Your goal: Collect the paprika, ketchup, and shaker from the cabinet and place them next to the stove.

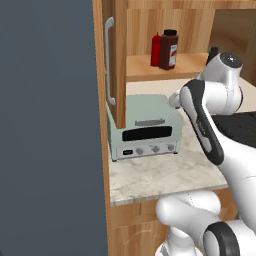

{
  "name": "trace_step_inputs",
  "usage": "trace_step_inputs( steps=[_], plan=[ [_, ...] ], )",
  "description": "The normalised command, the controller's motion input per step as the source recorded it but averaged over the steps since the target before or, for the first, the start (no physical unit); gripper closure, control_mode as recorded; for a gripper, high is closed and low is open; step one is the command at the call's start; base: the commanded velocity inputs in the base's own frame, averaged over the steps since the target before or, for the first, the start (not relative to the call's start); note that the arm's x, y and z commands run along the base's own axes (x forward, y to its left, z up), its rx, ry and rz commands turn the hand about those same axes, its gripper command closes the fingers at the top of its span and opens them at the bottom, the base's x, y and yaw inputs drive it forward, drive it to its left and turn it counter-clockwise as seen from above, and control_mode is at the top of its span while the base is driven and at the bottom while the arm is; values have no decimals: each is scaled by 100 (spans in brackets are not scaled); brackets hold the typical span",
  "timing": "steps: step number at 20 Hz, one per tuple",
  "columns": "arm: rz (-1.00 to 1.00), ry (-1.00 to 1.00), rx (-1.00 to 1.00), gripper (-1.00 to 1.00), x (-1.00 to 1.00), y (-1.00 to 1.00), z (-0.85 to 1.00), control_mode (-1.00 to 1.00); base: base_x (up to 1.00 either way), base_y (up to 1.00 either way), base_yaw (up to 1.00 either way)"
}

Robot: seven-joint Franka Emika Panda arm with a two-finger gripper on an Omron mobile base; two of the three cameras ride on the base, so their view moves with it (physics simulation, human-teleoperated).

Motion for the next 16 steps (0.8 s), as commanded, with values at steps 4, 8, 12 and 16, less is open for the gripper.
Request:
trace_step_inputs(
  steps=[4,8,12,16],
  plan=[
    [0,-37,0,-100,0,-11,75,-100,0,0,0],
    [-1,-32,1,-100,0,0,77,-100,0,0,0],
    [0,-28,1,-100,2,0,60,-100,0,0,0],
    [0,-20,0,-100,3,1,27,-100,0,0,0]
  ],
)
